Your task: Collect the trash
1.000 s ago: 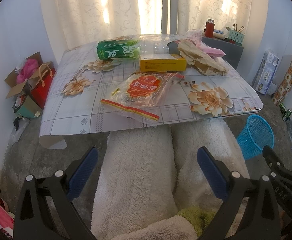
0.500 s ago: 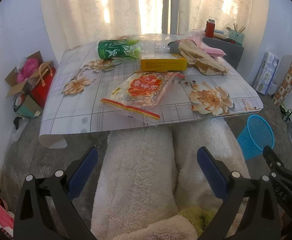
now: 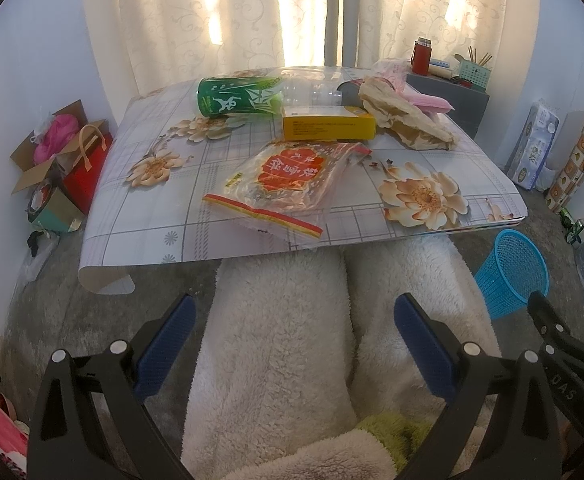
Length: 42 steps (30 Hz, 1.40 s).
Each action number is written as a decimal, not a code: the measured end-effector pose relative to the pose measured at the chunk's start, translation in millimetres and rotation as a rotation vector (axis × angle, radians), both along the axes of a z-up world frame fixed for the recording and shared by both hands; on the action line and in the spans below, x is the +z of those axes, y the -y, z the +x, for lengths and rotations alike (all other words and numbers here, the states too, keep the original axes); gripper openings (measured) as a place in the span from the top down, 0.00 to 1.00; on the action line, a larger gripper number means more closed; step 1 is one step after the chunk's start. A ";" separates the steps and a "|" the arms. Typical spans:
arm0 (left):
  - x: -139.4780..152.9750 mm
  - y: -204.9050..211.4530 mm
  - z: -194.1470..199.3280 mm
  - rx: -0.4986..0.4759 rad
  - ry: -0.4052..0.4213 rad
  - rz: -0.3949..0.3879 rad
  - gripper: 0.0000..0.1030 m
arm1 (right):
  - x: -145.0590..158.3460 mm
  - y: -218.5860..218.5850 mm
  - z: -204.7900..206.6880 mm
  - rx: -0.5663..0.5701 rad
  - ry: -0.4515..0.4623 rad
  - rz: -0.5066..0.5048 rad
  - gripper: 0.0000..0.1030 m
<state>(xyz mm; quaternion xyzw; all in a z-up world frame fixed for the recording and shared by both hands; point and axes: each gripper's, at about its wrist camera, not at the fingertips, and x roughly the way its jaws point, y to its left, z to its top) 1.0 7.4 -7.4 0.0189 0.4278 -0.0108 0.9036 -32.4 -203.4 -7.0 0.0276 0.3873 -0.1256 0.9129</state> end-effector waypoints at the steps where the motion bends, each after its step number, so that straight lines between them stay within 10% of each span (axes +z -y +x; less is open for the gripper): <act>1: -0.5 -0.7 -0.2 0.001 0.001 0.000 0.06 | 0.1 0.0 0.1 0.000 0.001 0.000 0.07; 24: 14.2 -31.9 35.7 0.020 0.054 0.031 0.05 | 11.7 -10.1 44.4 0.150 0.066 -0.067 0.07; 34: 34.3 -52.7 85.4 -0.144 0.145 -0.228 0.05 | 30.6 -22.2 82.3 0.329 0.226 0.030 0.07; 42: 3.1 -12.2 136.0 -0.282 0.013 0.010 0.05 | 1.4 -20.9 105.3 0.369 0.126 0.114 0.07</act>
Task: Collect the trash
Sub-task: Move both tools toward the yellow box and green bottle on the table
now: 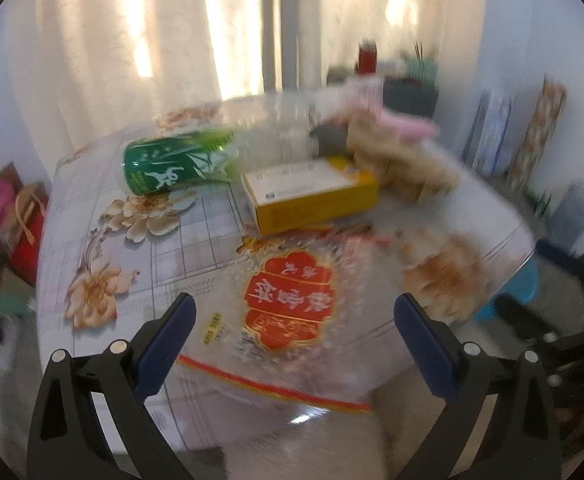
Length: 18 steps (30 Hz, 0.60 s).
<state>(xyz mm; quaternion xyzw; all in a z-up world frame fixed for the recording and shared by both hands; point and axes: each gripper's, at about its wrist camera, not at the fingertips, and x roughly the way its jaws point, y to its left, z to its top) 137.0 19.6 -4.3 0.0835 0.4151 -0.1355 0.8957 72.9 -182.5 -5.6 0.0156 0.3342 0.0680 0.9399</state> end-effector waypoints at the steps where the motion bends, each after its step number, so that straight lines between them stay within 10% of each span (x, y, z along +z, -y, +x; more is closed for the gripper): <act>1: -3.5 2.9 5.7 -0.009 -0.021 0.020 0.05 | -3.8 0.8 1.5 0.000 -0.013 0.008 0.07; 18: -55.6 -6.8 42.8 -0.056 -0.235 0.061 0.05 | -33.5 -2.1 35.6 0.031 -0.131 0.091 0.07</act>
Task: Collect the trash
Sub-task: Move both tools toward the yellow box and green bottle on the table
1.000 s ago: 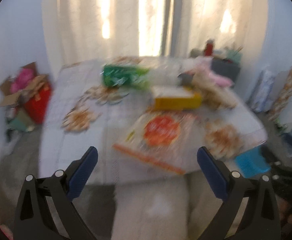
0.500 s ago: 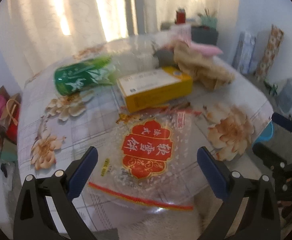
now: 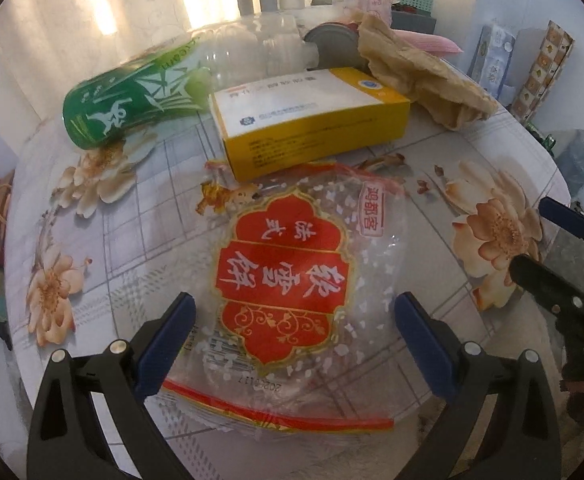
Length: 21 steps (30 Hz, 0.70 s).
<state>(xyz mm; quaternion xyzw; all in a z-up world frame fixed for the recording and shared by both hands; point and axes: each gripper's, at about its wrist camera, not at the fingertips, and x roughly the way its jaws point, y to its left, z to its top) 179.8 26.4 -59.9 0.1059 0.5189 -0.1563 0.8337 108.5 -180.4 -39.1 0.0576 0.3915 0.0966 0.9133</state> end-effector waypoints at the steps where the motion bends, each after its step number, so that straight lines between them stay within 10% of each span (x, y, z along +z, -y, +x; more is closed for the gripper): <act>1: 0.1 -0.5 1.5 0.000 -0.001 0.001 0.05 | 0.2 -0.1 1.6 0.001 0.001 0.001 0.07; 21: 22.5 -11.1 -20.7 0.032 0.144 -0.052 0.09 | 12.8 -0.5 1.6 0.005 -0.016 -0.008 0.07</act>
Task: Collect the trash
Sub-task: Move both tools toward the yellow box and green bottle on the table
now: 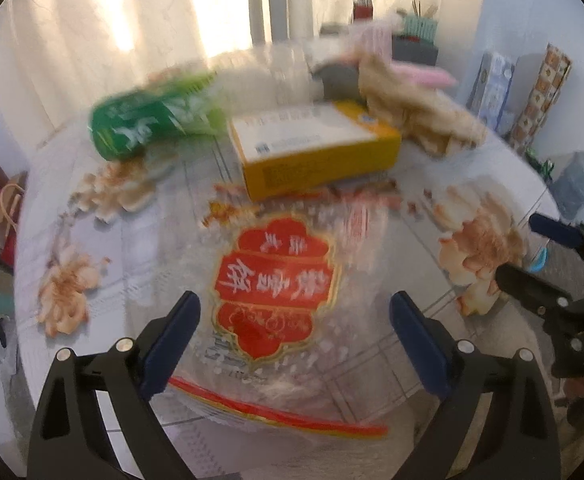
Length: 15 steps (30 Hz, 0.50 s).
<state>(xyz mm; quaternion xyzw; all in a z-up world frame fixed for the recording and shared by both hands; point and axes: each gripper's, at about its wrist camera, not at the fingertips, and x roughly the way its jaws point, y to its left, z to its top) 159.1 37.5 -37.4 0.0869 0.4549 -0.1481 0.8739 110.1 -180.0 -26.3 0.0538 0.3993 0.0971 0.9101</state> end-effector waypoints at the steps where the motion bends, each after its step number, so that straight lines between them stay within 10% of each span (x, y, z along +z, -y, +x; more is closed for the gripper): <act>1: 7.6 -4.4 -3.5 0.000 0.028 -0.023 0.09 | 3.3 0.9 1.3 0.002 0.006 0.006 0.07; 9: 56.6 -42.6 -13.5 0.026 0.171 -0.231 0.07 | 28.0 5.6 19.6 0.013 0.048 0.080 0.07; 15: 73.3 -28.6 14.3 -0.147 0.245 -0.115 0.07 | 41.3 4.4 39.3 0.059 0.052 0.153 0.07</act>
